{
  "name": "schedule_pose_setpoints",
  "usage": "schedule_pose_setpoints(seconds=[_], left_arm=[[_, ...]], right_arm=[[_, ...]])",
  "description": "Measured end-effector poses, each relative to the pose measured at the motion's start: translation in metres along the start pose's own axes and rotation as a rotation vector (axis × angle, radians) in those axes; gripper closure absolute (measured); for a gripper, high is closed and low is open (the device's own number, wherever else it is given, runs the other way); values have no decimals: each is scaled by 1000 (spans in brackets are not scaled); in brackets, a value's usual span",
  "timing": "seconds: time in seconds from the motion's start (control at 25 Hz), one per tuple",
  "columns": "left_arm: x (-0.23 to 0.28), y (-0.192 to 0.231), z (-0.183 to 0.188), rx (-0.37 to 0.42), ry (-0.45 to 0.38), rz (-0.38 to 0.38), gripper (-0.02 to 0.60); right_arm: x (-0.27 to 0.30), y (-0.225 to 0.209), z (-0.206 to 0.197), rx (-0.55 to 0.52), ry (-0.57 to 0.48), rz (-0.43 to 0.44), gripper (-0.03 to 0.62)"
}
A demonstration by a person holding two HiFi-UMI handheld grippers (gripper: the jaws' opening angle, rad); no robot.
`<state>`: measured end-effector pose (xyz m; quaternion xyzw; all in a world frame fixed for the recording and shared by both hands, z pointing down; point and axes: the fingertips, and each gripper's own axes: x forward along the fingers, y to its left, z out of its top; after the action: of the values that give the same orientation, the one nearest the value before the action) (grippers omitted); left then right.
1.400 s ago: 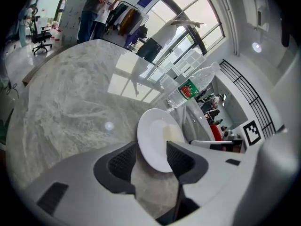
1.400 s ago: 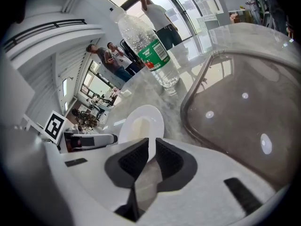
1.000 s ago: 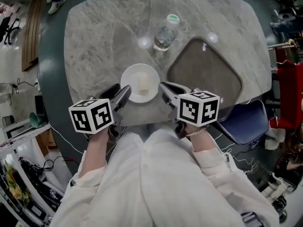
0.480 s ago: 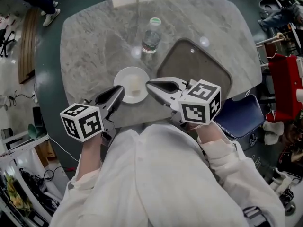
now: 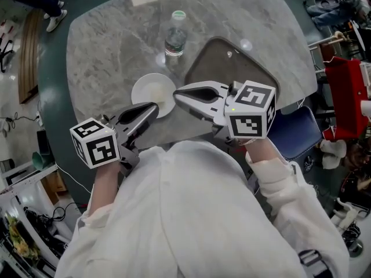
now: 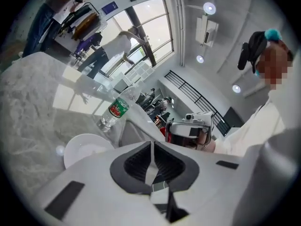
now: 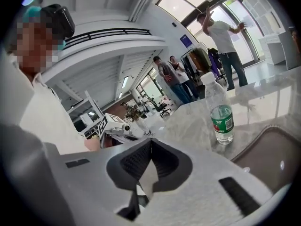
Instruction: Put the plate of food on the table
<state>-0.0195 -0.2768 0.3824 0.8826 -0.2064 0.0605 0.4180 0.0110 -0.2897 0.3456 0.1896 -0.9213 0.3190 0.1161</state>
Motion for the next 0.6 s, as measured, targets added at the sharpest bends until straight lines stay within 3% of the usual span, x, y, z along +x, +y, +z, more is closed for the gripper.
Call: schedule_pose_setpoints(seconds=[0.36, 0.6], left_arm=[[8, -2, -1, 2, 45, 0, 551], [12, 7, -3, -15, 23, -14, 551]], right_arm=[[-2, 1, -1, -39, 10, 15, 591], [0, -3, -13, -43, 51, 28, 591]])
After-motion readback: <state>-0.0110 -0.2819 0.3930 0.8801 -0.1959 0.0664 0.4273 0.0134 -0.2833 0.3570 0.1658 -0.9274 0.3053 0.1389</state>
